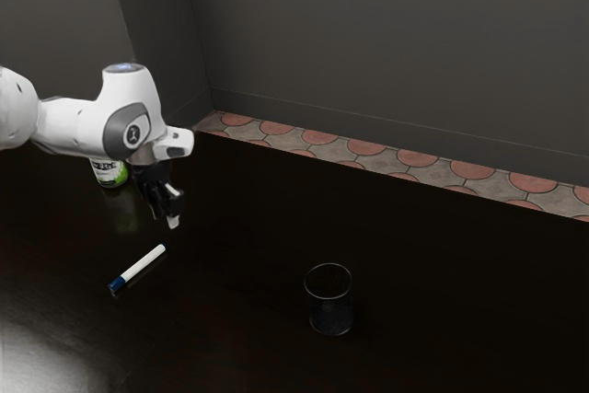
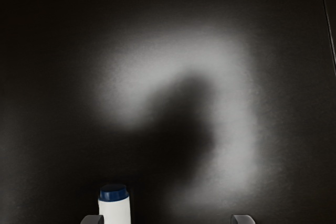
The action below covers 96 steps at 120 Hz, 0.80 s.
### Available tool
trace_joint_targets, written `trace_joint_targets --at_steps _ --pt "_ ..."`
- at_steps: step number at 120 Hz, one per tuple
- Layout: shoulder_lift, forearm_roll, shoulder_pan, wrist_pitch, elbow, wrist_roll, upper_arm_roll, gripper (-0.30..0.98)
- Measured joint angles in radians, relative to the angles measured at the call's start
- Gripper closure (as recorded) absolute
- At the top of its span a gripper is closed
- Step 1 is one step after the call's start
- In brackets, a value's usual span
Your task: Put the marker into the pen holder.
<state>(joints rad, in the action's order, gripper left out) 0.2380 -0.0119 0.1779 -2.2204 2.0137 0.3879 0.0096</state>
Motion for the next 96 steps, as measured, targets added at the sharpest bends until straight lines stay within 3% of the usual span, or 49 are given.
trace_joint_targets --at_steps 21,96 --pt "0.115 0.007 0.054 -0.055 -0.050 -0.020 0.000 0.44" --pt "0.178 -0.004 0.068 -0.038 -0.032 -0.026 0.001 0.51"
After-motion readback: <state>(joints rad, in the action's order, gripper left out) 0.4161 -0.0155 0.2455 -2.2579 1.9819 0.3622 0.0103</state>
